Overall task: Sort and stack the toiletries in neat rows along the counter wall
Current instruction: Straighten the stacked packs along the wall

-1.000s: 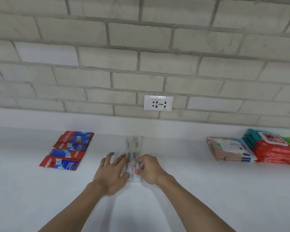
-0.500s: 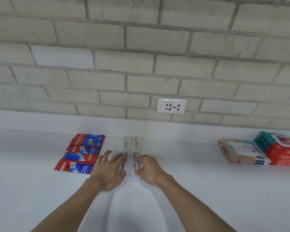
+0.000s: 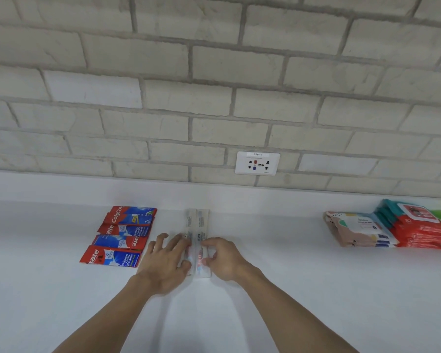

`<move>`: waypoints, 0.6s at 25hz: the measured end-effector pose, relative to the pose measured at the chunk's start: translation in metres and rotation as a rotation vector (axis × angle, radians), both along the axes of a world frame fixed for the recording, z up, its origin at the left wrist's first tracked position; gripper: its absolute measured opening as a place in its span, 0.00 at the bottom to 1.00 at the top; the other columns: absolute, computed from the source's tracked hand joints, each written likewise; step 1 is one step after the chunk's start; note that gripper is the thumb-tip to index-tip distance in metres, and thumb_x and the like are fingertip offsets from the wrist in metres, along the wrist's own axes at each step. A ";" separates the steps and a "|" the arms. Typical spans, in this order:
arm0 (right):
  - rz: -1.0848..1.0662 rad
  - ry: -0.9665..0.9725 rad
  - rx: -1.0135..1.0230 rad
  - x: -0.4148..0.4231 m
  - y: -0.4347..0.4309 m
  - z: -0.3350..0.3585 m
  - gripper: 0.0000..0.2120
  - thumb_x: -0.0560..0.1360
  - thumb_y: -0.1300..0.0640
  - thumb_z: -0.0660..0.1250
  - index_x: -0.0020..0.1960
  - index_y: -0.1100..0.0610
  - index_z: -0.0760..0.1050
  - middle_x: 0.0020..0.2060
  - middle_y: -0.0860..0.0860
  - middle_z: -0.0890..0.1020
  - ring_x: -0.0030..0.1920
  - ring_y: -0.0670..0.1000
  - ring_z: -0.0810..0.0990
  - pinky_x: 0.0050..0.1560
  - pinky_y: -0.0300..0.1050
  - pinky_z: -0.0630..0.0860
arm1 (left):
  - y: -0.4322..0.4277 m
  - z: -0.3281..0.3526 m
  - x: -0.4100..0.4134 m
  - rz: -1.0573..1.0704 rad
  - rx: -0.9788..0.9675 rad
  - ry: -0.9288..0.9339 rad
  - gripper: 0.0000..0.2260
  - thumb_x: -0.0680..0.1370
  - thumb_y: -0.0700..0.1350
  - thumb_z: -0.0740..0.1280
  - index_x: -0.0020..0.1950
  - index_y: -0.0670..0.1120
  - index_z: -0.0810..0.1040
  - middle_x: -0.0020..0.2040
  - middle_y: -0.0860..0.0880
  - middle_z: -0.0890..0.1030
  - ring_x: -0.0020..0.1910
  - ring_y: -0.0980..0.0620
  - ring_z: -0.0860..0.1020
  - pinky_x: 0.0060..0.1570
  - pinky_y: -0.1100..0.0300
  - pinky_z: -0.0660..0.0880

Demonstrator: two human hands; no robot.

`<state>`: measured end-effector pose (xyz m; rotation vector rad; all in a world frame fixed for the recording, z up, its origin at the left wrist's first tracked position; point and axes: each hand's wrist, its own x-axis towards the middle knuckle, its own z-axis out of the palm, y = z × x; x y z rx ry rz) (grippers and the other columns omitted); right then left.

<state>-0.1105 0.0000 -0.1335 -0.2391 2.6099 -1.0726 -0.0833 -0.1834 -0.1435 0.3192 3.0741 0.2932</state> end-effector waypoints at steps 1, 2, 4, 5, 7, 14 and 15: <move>-0.015 0.010 -0.016 0.003 0.002 0.001 0.22 0.77 0.59 0.68 0.71 0.53 0.71 0.68 0.49 0.72 0.56 0.48 0.74 0.68 0.41 0.69 | 0.000 0.001 0.000 0.005 0.016 0.007 0.24 0.78 0.57 0.51 0.73 0.56 0.58 0.78 0.54 0.56 0.75 0.46 0.52 0.74 0.48 0.54; -0.038 0.013 -0.044 0.007 0.004 0.002 0.20 0.78 0.58 0.67 0.69 0.52 0.72 0.67 0.49 0.72 0.55 0.47 0.73 0.67 0.40 0.70 | 0.000 0.002 0.001 0.008 0.027 0.026 0.24 0.77 0.58 0.49 0.73 0.56 0.57 0.77 0.54 0.56 0.75 0.46 0.53 0.73 0.49 0.55; -0.088 0.003 -0.108 0.015 0.007 0.006 0.14 0.78 0.56 0.66 0.64 0.51 0.76 0.65 0.48 0.75 0.57 0.48 0.76 0.63 0.38 0.72 | 0.000 0.007 0.001 -0.007 0.036 0.063 0.28 0.73 0.60 0.44 0.73 0.55 0.59 0.77 0.54 0.58 0.73 0.47 0.55 0.72 0.51 0.56; -0.120 -0.004 -0.141 0.021 0.012 0.009 0.12 0.78 0.56 0.66 0.62 0.51 0.78 0.63 0.48 0.77 0.57 0.48 0.77 0.59 0.37 0.74 | 0.006 0.011 0.000 -0.030 0.047 0.071 0.30 0.71 0.61 0.43 0.72 0.55 0.60 0.76 0.54 0.59 0.73 0.47 0.55 0.71 0.52 0.57; -0.150 -0.006 -0.192 0.029 0.020 0.016 0.10 0.78 0.55 0.66 0.58 0.51 0.80 0.59 0.48 0.80 0.54 0.47 0.79 0.52 0.35 0.74 | 0.018 0.018 -0.001 -0.059 0.071 0.085 0.33 0.70 0.61 0.42 0.72 0.55 0.62 0.75 0.53 0.62 0.72 0.48 0.57 0.71 0.53 0.58; -0.352 0.081 -0.298 0.070 0.110 0.036 0.09 0.79 0.59 0.65 0.49 0.47 0.82 0.49 0.46 0.83 0.43 0.44 0.80 0.35 0.28 0.73 | 0.111 0.042 0.013 -0.082 0.192 0.162 0.20 0.78 0.53 0.58 0.70 0.53 0.66 0.71 0.56 0.66 0.70 0.48 0.60 0.66 0.54 0.66; -0.384 0.092 -0.315 0.075 0.124 0.035 0.10 0.79 0.59 0.65 0.49 0.47 0.82 0.49 0.46 0.83 0.42 0.44 0.81 0.36 0.29 0.73 | 0.126 0.044 0.015 -0.081 0.238 0.160 0.20 0.78 0.52 0.59 0.70 0.53 0.66 0.70 0.55 0.67 0.69 0.47 0.61 0.64 0.55 0.68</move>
